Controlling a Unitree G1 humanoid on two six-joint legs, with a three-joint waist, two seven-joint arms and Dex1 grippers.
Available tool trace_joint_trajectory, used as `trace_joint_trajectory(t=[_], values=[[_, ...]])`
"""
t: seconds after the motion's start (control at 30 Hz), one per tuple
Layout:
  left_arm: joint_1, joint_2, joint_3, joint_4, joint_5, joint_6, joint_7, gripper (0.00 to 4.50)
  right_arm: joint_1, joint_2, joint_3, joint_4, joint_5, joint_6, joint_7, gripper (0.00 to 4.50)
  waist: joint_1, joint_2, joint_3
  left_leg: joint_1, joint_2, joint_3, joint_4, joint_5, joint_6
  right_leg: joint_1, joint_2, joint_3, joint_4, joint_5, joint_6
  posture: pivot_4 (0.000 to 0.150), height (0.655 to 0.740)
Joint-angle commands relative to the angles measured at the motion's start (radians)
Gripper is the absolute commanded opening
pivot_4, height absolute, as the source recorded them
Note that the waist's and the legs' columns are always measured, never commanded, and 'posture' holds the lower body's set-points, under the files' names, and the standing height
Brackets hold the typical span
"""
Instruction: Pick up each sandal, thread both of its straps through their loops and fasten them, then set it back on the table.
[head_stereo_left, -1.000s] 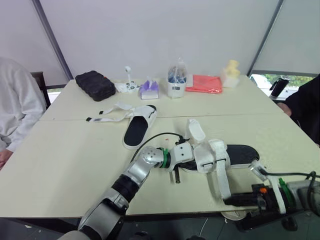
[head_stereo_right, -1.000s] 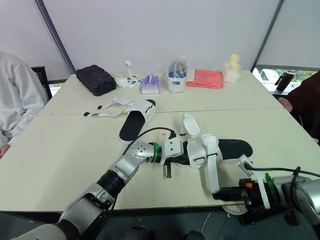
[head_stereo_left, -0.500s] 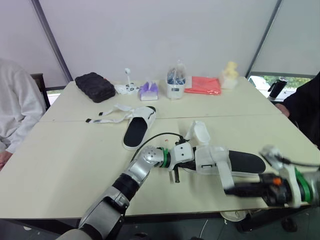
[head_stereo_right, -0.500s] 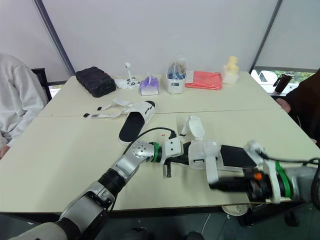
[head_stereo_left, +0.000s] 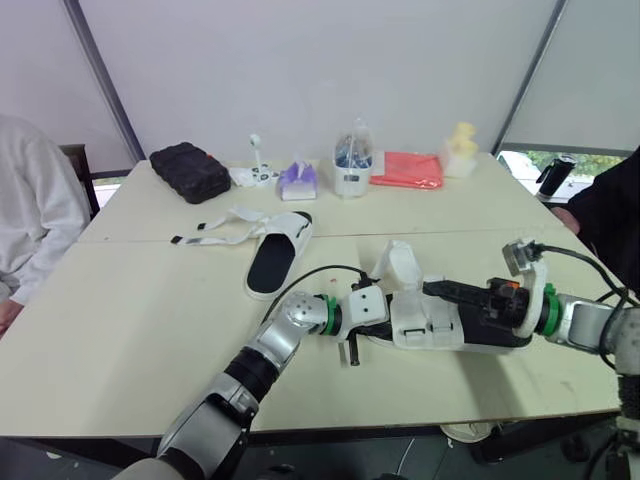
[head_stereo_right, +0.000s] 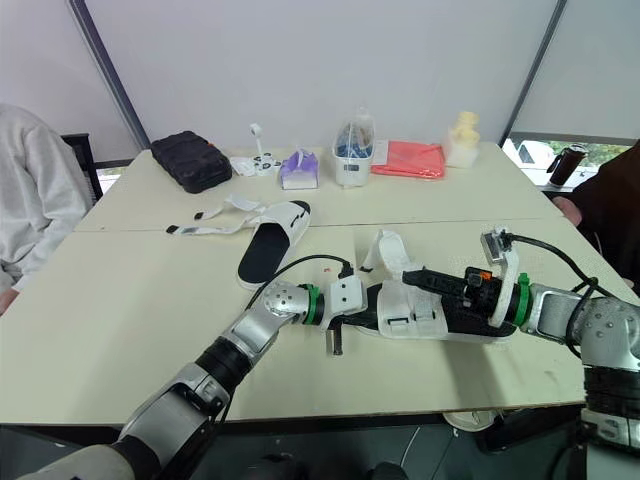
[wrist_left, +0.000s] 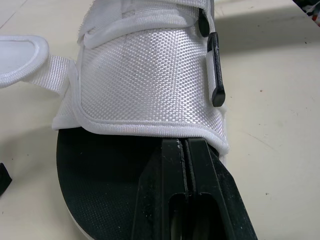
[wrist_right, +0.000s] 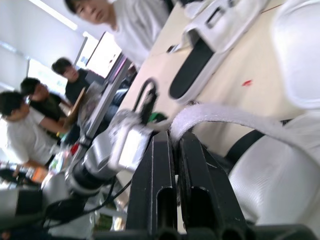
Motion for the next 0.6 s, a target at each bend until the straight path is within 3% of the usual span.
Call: trace_joint_trajectory(t=[0.03,0.1,0.23,0.4,0.6], values=[[0.042,0.036,-0.038,0.069,0.063,0.055,0.010,0.00,-0.033,-0.005,-0.029,0.014,-0.021,-0.037,-0.017,1.53,0.000,0.001,0.000,0.000,0.000,0.000,0.000,0.000,0.000,0.000,0.000,0.000,0.000,0.000,0.000,0.150,0.7400],[0.043,0.038,-0.035,0.067,0.061,0.056,0.010,0.00,-0.032,-0.023,-0.012,-0.010,-0.040,-0.059,0.004,2.50,0.000,0.001,0.000,0.000,0.000,0.000,-0.001,0.000,0.000,0.000,0.000,0.000,0.000,0.000,0.000,0.150,0.7400],[0.045,0.040,-0.033,0.063,0.059,0.058,0.011,0.00,-0.103,-0.068,0.036,-0.002,-0.174,-0.220,0.031,2.50,-0.011,0.002,-0.001,0.000,0.000,0.000,-0.001,0.000,0.000,0.000,0.000,0.000,0.000,0.000,0.000,0.150,0.7400],[0.042,0.035,-0.034,0.067,0.059,0.058,0.013,0.00,-0.204,-0.150,0.269,0.048,-0.484,-0.511,0.135,2.50,-0.020,0.003,-0.001,0.000,-0.001,0.000,-0.001,0.000,0.000,0.000,0.000,-0.001,0.000,0.000,0.001,0.150,0.7400],[0.038,0.021,-0.035,0.073,0.058,0.055,0.022,0.00,-0.365,-0.107,0.439,0.269,-0.630,-0.554,0.273,2.50,-0.019,0.003,-0.001,0.000,-0.001,0.000,0.000,0.000,0.000,0.000,0.000,-0.001,0.000,0.000,0.001,0.150,0.7400]])
